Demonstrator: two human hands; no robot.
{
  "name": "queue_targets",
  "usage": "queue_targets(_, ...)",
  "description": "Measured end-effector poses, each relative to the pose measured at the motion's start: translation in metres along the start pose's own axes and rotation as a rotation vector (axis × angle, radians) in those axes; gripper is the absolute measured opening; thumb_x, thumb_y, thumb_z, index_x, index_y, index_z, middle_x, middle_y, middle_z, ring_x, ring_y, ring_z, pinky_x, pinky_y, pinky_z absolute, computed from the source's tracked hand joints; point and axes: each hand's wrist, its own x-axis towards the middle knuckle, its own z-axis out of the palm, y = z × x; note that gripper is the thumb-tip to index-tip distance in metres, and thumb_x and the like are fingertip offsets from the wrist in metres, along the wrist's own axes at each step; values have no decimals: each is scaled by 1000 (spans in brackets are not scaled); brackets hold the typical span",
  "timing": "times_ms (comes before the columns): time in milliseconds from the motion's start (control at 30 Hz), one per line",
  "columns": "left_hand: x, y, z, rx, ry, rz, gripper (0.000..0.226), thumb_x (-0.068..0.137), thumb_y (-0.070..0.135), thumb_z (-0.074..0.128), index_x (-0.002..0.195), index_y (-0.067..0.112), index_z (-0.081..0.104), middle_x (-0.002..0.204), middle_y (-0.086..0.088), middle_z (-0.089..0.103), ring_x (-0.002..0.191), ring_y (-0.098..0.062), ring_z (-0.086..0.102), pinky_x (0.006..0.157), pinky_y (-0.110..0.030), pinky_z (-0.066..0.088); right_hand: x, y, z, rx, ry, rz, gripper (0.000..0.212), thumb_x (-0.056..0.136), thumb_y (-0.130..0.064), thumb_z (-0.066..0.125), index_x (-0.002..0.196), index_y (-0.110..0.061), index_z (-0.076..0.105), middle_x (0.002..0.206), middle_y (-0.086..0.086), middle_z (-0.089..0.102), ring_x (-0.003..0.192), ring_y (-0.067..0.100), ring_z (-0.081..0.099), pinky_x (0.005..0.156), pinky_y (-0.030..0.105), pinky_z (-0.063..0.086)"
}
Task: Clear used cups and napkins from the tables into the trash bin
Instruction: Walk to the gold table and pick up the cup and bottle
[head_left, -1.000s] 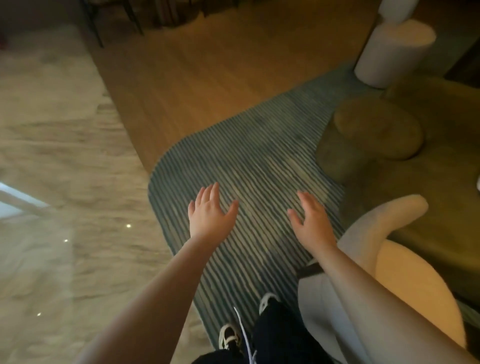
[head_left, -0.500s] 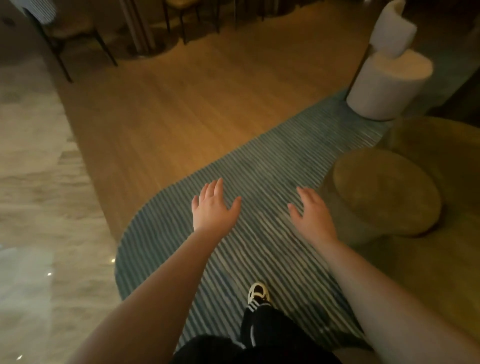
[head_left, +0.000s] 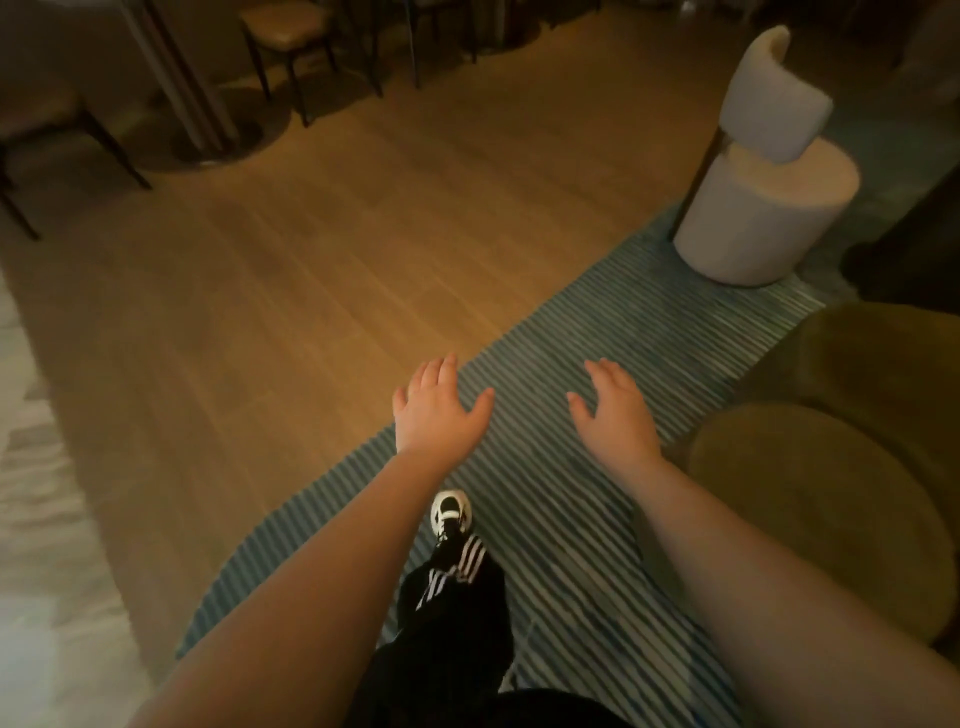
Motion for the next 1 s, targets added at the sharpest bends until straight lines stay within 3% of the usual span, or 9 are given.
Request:
queue_targets(267,261,0,-36,21,-17,92,73,89,59,38,148,18,24,153,-3,29,141,-19,21,113,-46,15,237,-45,-22,43,46,118,57,96,-38,45,145,-14,31,155,6,27,143,23,21,116,38,23)
queue_targets(533,464,37,-31,5,-82,160,73,90,59,35,149,18,21,154,-3,26,142,-18,19,114,-47,13,405,-29,-54,44,74,227,57,96,-36,47,145,-12,32,155,8,27,143,23,21,116,39,22)
queue_targets(733,661,97,19,37,-63,219,75,88,60,36,148,18,24,153,-5,30,141,-19,21,113,-47,15,596,28,-81,43,131,234,58,95,-35,48,145,-9,32,154,13,28,143,26,21,117,39,20)
queue_targets(1000,886,221,36,76,-100,273,73,89,57,39,148,17,25,152,-5,30,141,-19,22,114,-45,15,827,83,-184,-50,116,260,57,97,-38,43,144,-7,33,155,11,25,144,25,19,116,38,20)
